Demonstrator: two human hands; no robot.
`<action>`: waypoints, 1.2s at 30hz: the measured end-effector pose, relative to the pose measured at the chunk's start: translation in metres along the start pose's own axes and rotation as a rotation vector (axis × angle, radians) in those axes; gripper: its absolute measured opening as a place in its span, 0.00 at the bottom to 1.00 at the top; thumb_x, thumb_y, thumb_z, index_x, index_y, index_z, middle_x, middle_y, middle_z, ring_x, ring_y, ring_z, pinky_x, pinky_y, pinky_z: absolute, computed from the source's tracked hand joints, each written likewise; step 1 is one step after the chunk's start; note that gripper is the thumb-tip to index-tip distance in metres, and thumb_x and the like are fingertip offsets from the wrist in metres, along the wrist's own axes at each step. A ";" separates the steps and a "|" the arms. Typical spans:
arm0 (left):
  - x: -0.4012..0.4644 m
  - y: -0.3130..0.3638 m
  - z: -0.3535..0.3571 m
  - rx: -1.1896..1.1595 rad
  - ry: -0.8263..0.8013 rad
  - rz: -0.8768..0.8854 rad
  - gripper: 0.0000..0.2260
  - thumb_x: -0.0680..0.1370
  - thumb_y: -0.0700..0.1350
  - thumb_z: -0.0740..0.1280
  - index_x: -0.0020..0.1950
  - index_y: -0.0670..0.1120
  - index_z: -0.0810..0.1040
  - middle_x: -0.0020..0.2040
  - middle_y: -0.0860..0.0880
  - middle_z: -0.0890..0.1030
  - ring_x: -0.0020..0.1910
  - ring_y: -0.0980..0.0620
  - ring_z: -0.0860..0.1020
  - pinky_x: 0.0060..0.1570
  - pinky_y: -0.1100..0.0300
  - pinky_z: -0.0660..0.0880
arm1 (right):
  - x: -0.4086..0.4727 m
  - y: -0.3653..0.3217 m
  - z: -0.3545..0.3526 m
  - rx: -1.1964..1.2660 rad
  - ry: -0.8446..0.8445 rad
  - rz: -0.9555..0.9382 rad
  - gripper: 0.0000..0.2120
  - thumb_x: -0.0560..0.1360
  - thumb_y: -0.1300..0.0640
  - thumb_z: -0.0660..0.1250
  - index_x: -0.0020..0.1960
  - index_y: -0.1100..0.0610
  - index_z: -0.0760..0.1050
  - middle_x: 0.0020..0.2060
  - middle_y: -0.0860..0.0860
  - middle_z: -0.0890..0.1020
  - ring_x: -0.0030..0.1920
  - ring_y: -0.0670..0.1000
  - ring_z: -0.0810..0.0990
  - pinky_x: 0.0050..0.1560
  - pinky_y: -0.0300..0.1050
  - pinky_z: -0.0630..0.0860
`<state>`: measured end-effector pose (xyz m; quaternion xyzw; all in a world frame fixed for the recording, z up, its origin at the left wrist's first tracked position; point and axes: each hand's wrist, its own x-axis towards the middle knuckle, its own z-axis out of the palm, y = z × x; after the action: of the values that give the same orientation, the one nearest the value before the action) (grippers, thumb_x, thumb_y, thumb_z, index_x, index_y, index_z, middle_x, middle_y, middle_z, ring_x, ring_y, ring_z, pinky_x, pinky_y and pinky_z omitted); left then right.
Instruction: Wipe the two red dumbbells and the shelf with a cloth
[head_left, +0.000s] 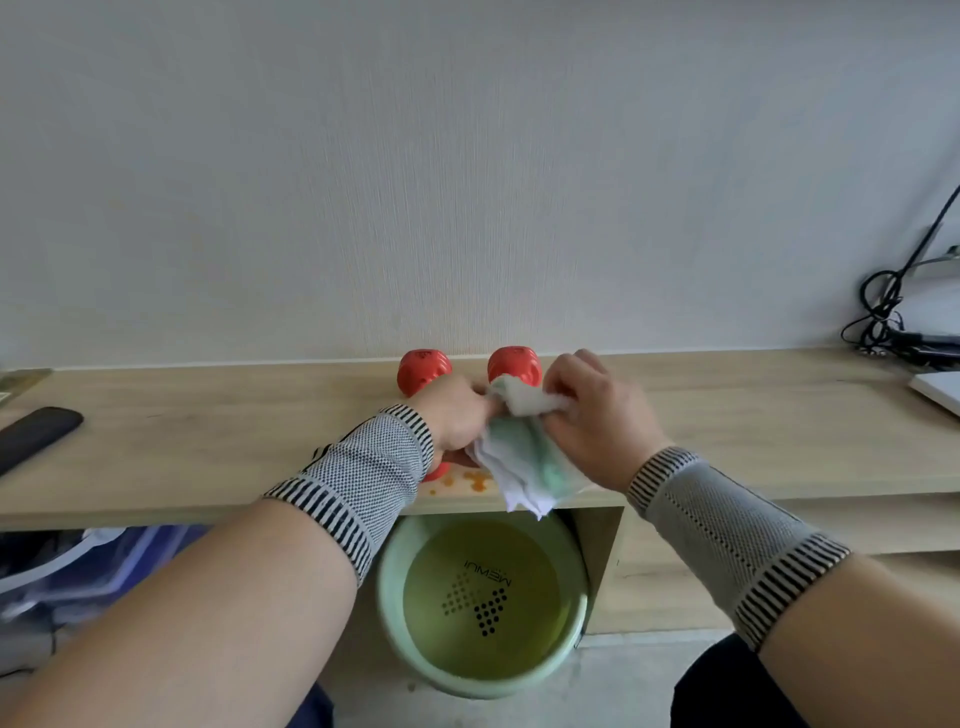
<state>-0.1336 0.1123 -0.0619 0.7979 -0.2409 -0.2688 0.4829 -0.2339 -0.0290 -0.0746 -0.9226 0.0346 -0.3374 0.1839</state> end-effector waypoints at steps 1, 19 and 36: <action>-0.001 0.001 0.002 -0.158 -0.017 -0.060 0.09 0.80 0.44 0.64 0.43 0.44 0.81 0.39 0.42 0.83 0.38 0.44 0.83 0.45 0.48 0.81 | -0.005 -0.001 0.004 -0.010 -0.005 -0.090 0.06 0.67 0.59 0.67 0.41 0.56 0.72 0.39 0.52 0.75 0.31 0.55 0.74 0.28 0.46 0.73; 0.018 -0.030 0.029 0.362 0.310 0.116 0.15 0.78 0.45 0.69 0.64 0.48 0.78 0.56 0.52 0.81 0.40 0.61 0.78 0.32 0.78 0.71 | -0.028 0.080 0.010 0.177 0.081 0.567 0.07 0.76 0.56 0.64 0.52 0.53 0.79 0.44 0.54 0.79 0.42 0.54 0.76 0.37 0.43 0.69; 0.054 -0.045 0.049 0.500 0.214 0.132 0.21 0.75 0.46 0.72 0.68 0.51 0.74 0.63 0.50 0.78 0.57 0.50 0.77 0.56 0.61 0.71 | -0.019 0.082 0.062 0.068 -0.082 0.140 0.17 0.69 0.71 0.63 0.53 0.59 0.81 0.46 0.54 0.81 0.47 0.57 0.74 0.47 0.44 0.70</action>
<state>-0.1201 0.0647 -0.1316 0.8987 -0.2988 -0.0831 0.3101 -0.2045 -0.0820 -0.1595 -0.9242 0.0799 -0.2867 0.2393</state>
